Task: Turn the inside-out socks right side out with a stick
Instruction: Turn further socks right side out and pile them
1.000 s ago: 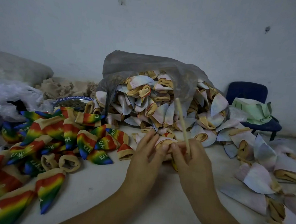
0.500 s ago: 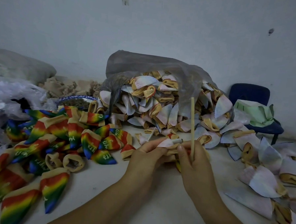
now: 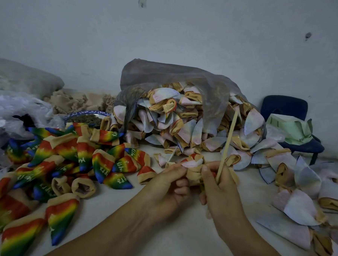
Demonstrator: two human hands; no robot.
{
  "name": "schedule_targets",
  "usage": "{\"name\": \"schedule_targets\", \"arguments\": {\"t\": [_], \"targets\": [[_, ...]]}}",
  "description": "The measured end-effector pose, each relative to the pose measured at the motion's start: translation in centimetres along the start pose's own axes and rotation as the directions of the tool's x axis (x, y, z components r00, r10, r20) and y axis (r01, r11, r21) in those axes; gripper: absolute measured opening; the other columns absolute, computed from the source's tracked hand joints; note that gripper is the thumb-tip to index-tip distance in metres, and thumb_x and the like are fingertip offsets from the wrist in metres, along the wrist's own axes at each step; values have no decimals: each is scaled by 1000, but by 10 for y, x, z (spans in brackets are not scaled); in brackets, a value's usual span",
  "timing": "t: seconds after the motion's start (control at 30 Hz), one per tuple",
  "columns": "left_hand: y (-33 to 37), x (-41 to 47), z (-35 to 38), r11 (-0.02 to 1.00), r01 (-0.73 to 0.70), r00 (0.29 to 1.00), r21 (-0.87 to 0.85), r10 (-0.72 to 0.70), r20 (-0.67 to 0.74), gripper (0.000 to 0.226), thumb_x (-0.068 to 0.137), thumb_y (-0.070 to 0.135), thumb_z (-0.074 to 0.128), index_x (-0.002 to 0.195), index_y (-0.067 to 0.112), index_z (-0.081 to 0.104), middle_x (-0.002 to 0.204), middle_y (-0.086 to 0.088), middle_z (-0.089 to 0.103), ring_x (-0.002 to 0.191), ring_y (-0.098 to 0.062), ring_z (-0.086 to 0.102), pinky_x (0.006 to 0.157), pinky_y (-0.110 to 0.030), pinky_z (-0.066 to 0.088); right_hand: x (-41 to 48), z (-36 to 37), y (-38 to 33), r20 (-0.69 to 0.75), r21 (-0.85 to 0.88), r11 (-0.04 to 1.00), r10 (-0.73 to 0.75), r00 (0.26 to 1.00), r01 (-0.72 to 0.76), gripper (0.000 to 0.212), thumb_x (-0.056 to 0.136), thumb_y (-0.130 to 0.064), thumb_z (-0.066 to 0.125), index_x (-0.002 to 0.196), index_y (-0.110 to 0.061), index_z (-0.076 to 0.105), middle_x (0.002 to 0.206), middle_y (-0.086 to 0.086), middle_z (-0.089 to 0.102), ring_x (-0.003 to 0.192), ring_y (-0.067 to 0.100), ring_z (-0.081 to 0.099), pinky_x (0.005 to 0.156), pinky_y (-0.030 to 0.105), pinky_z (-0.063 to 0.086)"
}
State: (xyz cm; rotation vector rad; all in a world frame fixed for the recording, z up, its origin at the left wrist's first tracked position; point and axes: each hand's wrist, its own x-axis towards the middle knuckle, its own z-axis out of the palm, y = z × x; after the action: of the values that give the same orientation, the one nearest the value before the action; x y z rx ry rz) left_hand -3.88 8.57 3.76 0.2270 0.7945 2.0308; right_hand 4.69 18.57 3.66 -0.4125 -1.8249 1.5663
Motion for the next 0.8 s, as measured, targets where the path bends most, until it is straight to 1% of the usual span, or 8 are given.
{"name": "schedule_targets", "arguments": {"t": [0.13, 0.23, 0.3, 0.43, 0.53, 0.6, 0.7, 0.8], "targets": [[-1, -2, 4, 999, -14, 1000, 37, 14, -5, 21, 75, 7, 65, 94, 1, 69, 70, -8, 59, 51, -8, 48, 42, -17, 39, 1, 0, 3, -4, -11, 999, 44, 999, -44, 14, 96, -27, 51, 82, -25, 53, 59, -4, 57, 42, 10, 46, 41, 23, 40], [1, -1, 0, 998, -47, 998, 42, 49, -50, 30, 81, 4, 64, 110, 0, 70, 92, -19, 69, 68, -16, 63, 55, -20, 53, 5, -5, 7, 8, -178, 983, -47, 999, 48, 10, 94, -29, 53, 84, -29, 54, 67, -2, 59, 47, 9, 50, 45, 23, 41], [3, 0, -2, 994, -94, 992, 55, 98, -74, 28, 89, 2, 61, 117, 0, 65, 110, -26, 68, 88, -22, 66, 63, -22, 57, 6, -6, 8, 42, -301, 940, -156, 987, 161, 7, 91, -30, 57, 87, -33, 53, 81, -5, 59, 62, 6, 55, 56, 22, 44], [2, 4, -4, 981, -163, 978, 103, 175, -114, 36, 91, 4, 63, 125, -5, 57, 122, -30, 63, 97, -25, 64, 67, -22, 56, 5, -5, 8, 123, -512, 756, -404, 906, 407, 25, 86, -24, 67, 102, -37, 54, 106, -13, 48, 96, -15, 46, 72, 4, 40], [1, 3, -2, 963, -166, 978, 210, 187, -87, 31, 81, 10, 73, 110, -1, 67, 101, -20, 72, 85, -16, 68, 66, -20, 55, 4, -8, 7, 147, -625, 629, -486, 861, 462, 14, 86, -26, 66, 98, -31, 60, 110, -15, 44, 96, -24, 41, 54, 9, 38], [0, 3, 0, 952, -165, 981, 258, 187, -61, 19, 73, 16, 77, 89, 6, 75, 85, -10, 73, 73, -10, 69, 62, -19, 54, 6, -9, 8, 146, -626, 619, -504, 851, 474, 5, 90, -21, 62, 94, -23, 63, 108, -12, 47, 94, -22, 42, 57, 9, 39], [-2, 5, -1, 964, -129, 983, 233, 156, -100, 11, 88, 11, 67, 93, 3, 74, 78, -8, 68, 64, -9, 63, 58, -19, 52, 8, -8, 6, 140, -567, 664, -506, 851, 488, 8, 95, -20, 53, 95, -18, 61, 99, -8, 53, 92, -16, 46, 72, 2, 37], [-2, 3, -3, 989, -37, 991, 142, 54, -119, 11, 88, 11, 67, 93, 4, 73, 75, -7, 68, 61, -11, 59, 55, -21, 53, 6, -6, 2, 65, -464, 803, -389, 919, 373, 14, 97, -23, 49, 85, -30, 50, 78, -11, 56, 78, -3, 55, 60, 17, 48]]}}
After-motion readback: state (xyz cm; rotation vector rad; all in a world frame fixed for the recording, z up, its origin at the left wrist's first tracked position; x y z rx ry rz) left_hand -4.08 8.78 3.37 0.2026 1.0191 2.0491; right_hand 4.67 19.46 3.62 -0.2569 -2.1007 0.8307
